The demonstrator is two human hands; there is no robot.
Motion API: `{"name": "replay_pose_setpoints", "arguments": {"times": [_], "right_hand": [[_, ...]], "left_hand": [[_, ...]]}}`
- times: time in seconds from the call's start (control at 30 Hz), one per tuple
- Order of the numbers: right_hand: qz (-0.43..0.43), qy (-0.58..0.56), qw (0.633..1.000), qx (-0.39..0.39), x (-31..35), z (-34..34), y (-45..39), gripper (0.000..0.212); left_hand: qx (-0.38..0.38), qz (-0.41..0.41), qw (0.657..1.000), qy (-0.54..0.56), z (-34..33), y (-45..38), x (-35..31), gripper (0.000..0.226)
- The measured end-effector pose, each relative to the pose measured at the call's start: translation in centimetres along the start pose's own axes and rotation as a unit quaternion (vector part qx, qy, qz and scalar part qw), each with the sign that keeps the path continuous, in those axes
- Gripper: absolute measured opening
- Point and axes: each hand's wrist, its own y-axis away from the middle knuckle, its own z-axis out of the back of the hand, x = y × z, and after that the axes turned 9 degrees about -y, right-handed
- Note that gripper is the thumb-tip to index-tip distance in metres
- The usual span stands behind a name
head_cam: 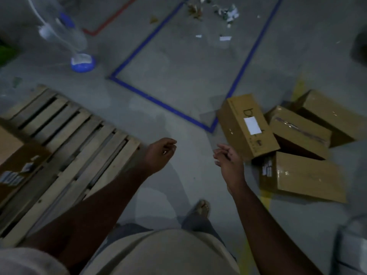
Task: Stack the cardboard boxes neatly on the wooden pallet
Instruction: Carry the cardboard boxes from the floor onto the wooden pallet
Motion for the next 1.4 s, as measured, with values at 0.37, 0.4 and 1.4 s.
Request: {"name": "replay_pose_setpoints", "arguments": {"times": [0.37,0.4,1.4], "right_hand": [[0.034,-0.013,0.998,-0.059,4.4,18.0,-14.2,0.026],[0.053,-0.015,0.995,-0.082,4.8,19.0,-15.9,0.028],[-0.241,0.404,0.882,-0.037,-27.3,47.1,-65.6,0.106]], "left_hand": [[0.117,0.041,0.992,0.03,-18.2,-11.1,-16.4,0.024],[0.126,0.061,0.989,0.048,-19.4,-12.7,-16.8,0.023],[0.19,0.277,0.941,-0.043,-71.6,-44.3,-14.6,0.035]]}}
